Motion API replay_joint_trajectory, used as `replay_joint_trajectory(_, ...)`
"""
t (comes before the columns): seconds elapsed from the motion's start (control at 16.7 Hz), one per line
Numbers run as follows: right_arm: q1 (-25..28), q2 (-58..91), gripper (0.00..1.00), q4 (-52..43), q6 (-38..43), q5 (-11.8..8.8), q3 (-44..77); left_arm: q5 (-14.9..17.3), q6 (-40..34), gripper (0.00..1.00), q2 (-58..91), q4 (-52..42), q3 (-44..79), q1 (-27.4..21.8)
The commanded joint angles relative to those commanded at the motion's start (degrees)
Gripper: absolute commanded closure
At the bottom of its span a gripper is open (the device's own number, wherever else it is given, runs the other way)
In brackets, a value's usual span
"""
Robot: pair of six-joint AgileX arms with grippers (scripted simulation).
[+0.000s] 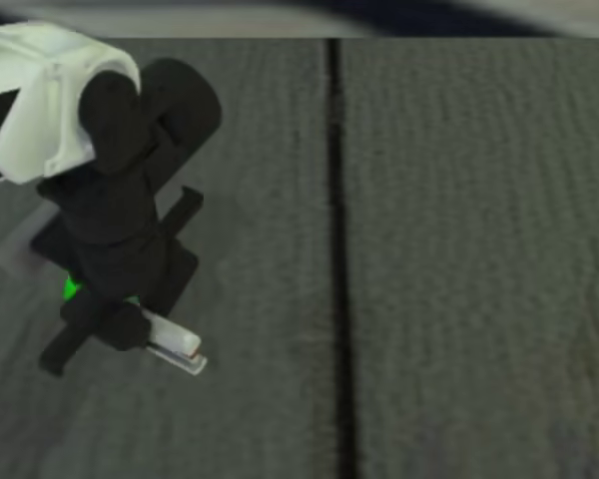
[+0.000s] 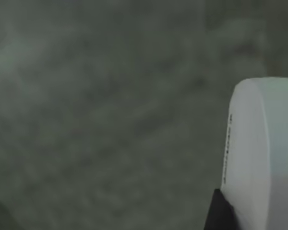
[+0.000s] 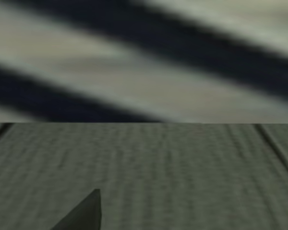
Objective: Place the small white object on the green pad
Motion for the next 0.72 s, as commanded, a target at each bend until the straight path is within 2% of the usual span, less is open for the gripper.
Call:
replay_joint_trajectory(0.48, 0.00, 0.00, 0.00, 0.00, 0.00, 0.00, 0.00, 0.09, -9.18, 1.00, 18.66, -5.15, 24.92, 16.73)
replay_joint_trajectory(0.6, 0.00, 0.00, 0.00, 0.00, 0.00, 0.00, 0.00, 0.13, -10.21, 1.00, 20.92, -5.65, 27.46, 19.06)
replay_joint_trajectory(0.72, 0.00, 0.00, 0.00, 0.00, 0.00, 0.00, 0.00, 0.13, -10.36, 1.00, 21.26, -5.71, 27.81, 19.40)
